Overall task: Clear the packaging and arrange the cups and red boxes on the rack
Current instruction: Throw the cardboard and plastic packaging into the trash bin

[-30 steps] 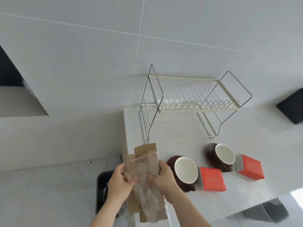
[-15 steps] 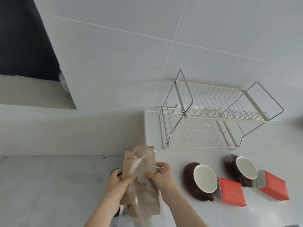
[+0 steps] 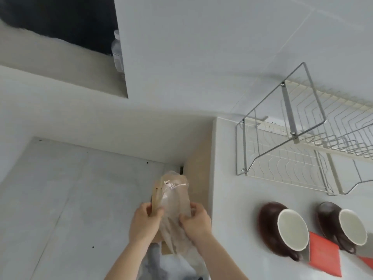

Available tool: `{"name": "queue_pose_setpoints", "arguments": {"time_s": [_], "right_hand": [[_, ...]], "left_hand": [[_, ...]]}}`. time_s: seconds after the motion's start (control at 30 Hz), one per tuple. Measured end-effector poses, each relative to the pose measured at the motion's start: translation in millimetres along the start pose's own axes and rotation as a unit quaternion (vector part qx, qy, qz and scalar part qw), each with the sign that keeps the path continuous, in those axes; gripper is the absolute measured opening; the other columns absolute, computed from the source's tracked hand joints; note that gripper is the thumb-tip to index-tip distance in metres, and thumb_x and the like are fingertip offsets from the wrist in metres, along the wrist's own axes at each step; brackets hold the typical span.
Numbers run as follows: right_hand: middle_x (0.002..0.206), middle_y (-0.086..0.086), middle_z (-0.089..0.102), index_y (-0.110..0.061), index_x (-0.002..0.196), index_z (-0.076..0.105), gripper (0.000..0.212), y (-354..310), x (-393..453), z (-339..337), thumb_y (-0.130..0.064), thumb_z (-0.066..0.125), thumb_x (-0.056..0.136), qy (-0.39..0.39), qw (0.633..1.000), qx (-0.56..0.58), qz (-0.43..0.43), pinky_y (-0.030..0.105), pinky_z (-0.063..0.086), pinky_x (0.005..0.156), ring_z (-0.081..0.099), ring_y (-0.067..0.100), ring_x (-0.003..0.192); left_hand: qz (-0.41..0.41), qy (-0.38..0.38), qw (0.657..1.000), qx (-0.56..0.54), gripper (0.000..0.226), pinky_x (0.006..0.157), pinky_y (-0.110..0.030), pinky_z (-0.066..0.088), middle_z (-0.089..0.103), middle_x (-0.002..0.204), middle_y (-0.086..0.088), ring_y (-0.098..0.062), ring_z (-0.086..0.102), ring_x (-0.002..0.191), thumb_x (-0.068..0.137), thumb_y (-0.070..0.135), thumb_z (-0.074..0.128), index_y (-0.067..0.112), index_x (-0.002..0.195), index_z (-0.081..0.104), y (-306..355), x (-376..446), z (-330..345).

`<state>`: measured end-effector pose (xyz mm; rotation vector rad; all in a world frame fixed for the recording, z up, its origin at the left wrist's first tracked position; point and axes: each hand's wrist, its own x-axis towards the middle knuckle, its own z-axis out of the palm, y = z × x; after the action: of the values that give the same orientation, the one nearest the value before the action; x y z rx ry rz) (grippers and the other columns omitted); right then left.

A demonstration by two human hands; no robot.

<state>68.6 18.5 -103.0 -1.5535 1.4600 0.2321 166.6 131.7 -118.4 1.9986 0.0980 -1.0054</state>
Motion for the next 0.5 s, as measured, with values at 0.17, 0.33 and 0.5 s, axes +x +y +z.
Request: {"name": "queue_pose_setpoints", "arguments": {"time_s": [0.17, 0.33, 0.5], "right_hand": [[0.11, 0.0, 0.063, -0.026, 0.12, 0.051, 0.044, 25, 24, 38, -0.027, 0.067, 0.08, -0.005, 0.997, -0.077, 0.027, 0.037, 0.057, 0.083, 0.064, 0.022, 0.096], [0.1, 0.0, 0.064, -0.024, 0.104, 0.045, 0.031, 53, 58, 64, -0.022, 0.068, 0.084, -0.007, 0.992, -0.096, 0.077, 0.032, 0.056, 0.067, 0.064, 0.018, 0.083], [0.105, 0.004, 0.066, -0.02, 0.11, 0.053, 0.032, 74, 110, 93, -0.021, 0.068, 0.081, -0.002, 0.984, -0.166, 0.063, 0.031, 0.049, 0.073, 0.065, 0.028, 0.096]], "left_hand": [[-0.058, -0.012, 0.998, 0.035, 0.007, 0.078, -0.041, 0.054, 0.07, 0.088, 0.006, -0.021, 0.068, 0.084, 0.091, 0.037, 0.058, 0.031, 0.092, 0.056, -44, 22, 4], [-0.088, 0.005, 0.992, 0.092, 0.02, 0.072, -0.042, 0.059, 0.072, 0.08, 0.01, -0.018, 0.071, 0.072, 0.083, 0.023, 0.069, 0.028, 0.09, 0.051, -93, 52, 19], [-0.068, -0.012, 0.991, 0.115, 0.022, 0.07, -0.039, 0.062, 0.073, 0.081, 0.01, -0.009, 0.071, 0.069, 0.082, 0.013, 0.071, 0.034, 0.086, 0.067, -139, 103, 53]]}}
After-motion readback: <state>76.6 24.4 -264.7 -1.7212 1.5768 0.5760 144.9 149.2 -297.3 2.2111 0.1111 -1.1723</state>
